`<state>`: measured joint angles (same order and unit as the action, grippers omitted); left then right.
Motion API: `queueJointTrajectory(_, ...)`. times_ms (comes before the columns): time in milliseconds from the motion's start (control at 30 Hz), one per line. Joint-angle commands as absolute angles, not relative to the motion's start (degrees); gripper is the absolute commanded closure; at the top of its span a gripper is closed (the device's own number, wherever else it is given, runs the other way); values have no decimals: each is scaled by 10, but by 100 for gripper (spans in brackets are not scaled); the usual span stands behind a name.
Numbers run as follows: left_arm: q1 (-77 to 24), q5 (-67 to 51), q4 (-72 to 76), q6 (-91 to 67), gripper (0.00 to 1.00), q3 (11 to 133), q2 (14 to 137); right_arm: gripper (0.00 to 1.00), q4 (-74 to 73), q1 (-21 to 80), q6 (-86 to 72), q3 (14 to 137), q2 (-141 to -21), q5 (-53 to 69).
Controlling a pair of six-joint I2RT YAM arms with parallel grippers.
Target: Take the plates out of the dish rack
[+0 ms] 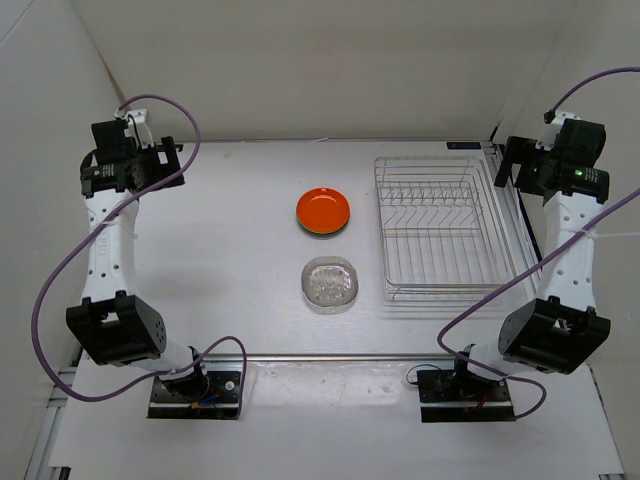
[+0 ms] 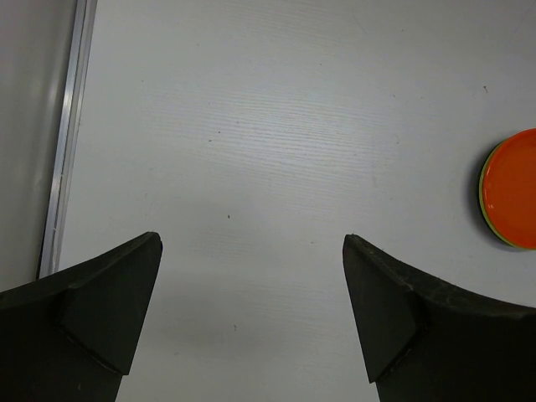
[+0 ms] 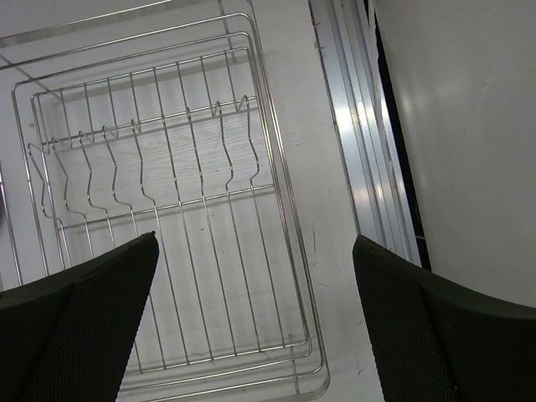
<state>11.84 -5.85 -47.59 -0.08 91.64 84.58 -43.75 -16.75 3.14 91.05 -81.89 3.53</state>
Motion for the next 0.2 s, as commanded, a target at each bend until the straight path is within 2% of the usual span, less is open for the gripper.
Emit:
queueJointTrajectory(0, 119, -72, -475, -7, 0, 911, 831, 0, -413, -168, 24, 908, -809, 31)
queueJointTrajectory(167, 119, -72, -475, -7, 0, 911, 831, 0, -408, -168, 18, 903, -802, 36)
